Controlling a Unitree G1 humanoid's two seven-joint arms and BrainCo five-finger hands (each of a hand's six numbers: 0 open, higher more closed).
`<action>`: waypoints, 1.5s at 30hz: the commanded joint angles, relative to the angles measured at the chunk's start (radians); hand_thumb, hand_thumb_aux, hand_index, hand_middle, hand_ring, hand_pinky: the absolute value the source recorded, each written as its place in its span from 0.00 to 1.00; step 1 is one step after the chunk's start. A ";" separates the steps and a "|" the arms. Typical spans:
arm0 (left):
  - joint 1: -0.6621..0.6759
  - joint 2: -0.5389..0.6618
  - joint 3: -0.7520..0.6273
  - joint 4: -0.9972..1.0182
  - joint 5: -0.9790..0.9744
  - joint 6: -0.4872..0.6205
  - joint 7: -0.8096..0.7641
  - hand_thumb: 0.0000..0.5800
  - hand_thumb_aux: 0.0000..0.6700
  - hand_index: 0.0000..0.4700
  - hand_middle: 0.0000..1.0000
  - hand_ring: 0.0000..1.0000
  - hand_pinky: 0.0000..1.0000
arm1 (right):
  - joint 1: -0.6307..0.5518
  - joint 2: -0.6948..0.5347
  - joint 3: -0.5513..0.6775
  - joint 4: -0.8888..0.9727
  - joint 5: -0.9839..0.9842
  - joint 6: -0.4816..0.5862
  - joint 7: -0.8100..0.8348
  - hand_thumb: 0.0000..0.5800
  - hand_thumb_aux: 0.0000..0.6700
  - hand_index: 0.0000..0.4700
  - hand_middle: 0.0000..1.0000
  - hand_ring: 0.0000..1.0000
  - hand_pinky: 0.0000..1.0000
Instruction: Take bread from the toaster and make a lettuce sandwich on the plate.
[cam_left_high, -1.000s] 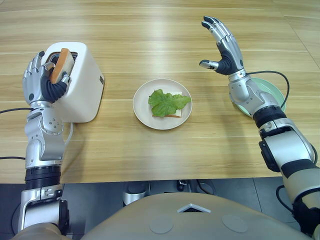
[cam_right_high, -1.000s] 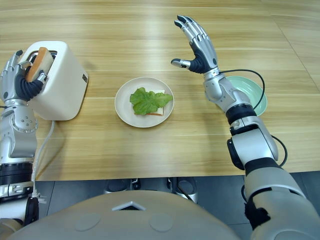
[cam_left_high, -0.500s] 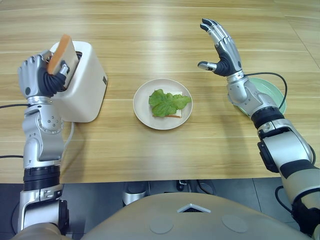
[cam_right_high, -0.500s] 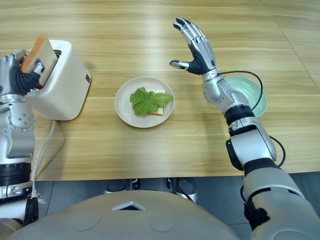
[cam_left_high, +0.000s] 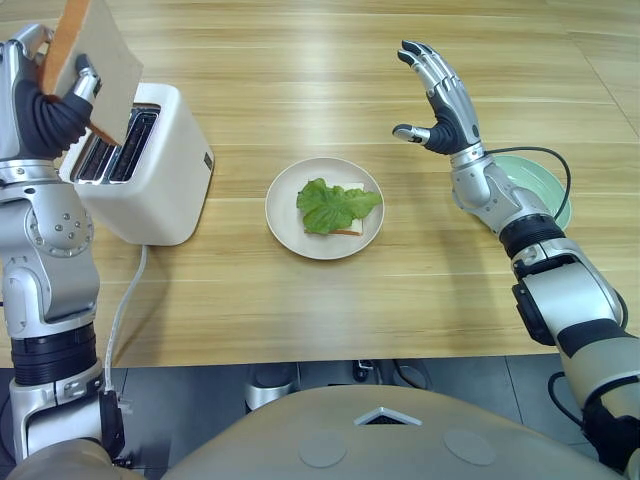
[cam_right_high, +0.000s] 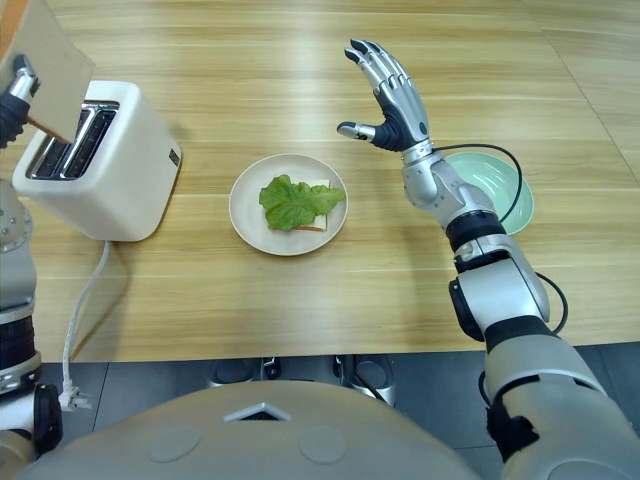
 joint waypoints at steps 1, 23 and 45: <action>-0.055 -0.035 -0.101 -0.017 -0.128 -0.082 -0.104 1.00 1.00 0.98 1.00 1.00 1.00 | 0.005 -0.004 -0.010 0.010 0.006 0.009 -0.002 0.00 0.00 0.00 0.00 0.00 0.00; -0.690 -0.273 -0.390 1.166 -0.678 -0.233 -0.980 1.00 1.00 0.98 1.00 1.00 1.00 | 0.083 -0.048 -0.055 -0.014 0.067 -0.076 0.072 0.00 0.00 0.00 0.00 0.00 0.00; -0.874 -0.373 -0.471 1.575 -0.497 -0.287 -1.019 1.00 1.00 0.98 1.00 1.00 1.00 | 0.207 -0.048 -0.005 -0.175 0.071 -0.297 0.345 0.00 0.00 0.00 0.00 0.00 0.00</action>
